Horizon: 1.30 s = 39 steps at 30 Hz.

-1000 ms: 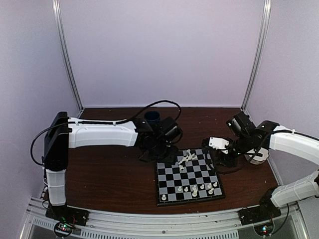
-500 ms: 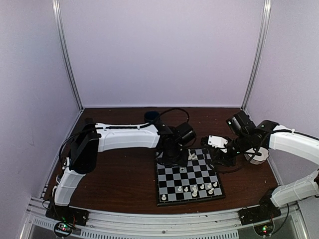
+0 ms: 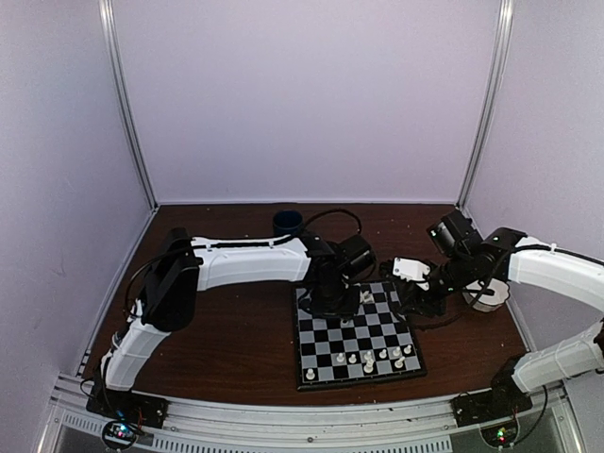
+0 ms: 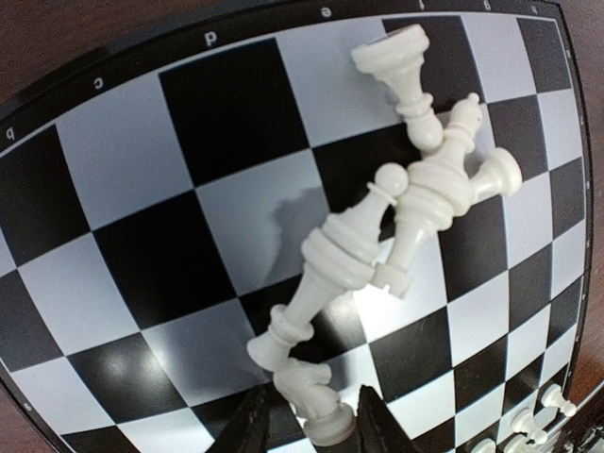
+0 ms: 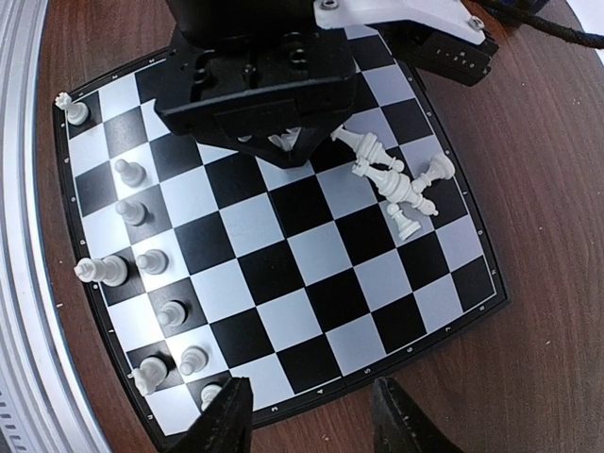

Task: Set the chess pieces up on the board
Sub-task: Pick up the knight from the chessboard.

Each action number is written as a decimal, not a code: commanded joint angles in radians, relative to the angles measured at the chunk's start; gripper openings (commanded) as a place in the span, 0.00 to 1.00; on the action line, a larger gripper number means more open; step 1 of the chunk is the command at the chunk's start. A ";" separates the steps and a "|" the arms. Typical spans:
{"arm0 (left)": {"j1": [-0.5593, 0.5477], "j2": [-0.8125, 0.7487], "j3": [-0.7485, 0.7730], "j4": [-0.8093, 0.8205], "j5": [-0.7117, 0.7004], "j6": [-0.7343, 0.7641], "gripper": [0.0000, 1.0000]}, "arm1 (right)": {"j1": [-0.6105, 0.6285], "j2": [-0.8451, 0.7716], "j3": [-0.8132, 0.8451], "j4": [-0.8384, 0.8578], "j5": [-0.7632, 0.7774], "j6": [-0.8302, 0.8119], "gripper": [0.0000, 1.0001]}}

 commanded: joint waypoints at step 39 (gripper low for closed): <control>-0.105 -0.586 -0.620 0.562 -0.164 0.501 0.17 | -0.083 0.179 0.358 -0.186 -0.281 0.168 0.43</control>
